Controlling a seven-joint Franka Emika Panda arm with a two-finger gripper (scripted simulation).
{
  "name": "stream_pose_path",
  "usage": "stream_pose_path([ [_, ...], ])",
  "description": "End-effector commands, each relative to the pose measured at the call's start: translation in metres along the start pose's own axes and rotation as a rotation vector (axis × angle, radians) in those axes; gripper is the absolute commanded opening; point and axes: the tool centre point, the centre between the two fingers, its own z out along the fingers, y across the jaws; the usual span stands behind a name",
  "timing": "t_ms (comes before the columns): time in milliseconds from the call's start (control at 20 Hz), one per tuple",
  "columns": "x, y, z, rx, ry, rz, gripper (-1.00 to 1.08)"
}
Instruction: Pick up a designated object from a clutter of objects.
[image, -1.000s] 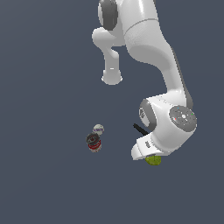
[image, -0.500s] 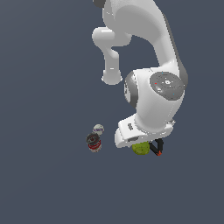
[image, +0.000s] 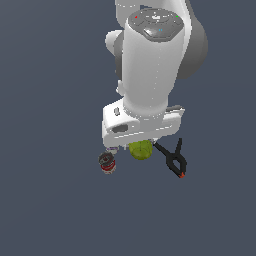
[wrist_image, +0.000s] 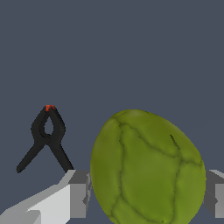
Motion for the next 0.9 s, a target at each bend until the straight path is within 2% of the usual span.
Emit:
stream_pose_path([
  [0, -0.009, 0.017, -0.026, 0.000, 0.002, 0.000, -1.00],
  [450, -0.035, 0.074, -0.106, 0.001, 0.002, -0.001, -1.00],
  [850, -0.045, 0.101, -0.143, -0.001, 0.002, 0.000, -1.00],
])
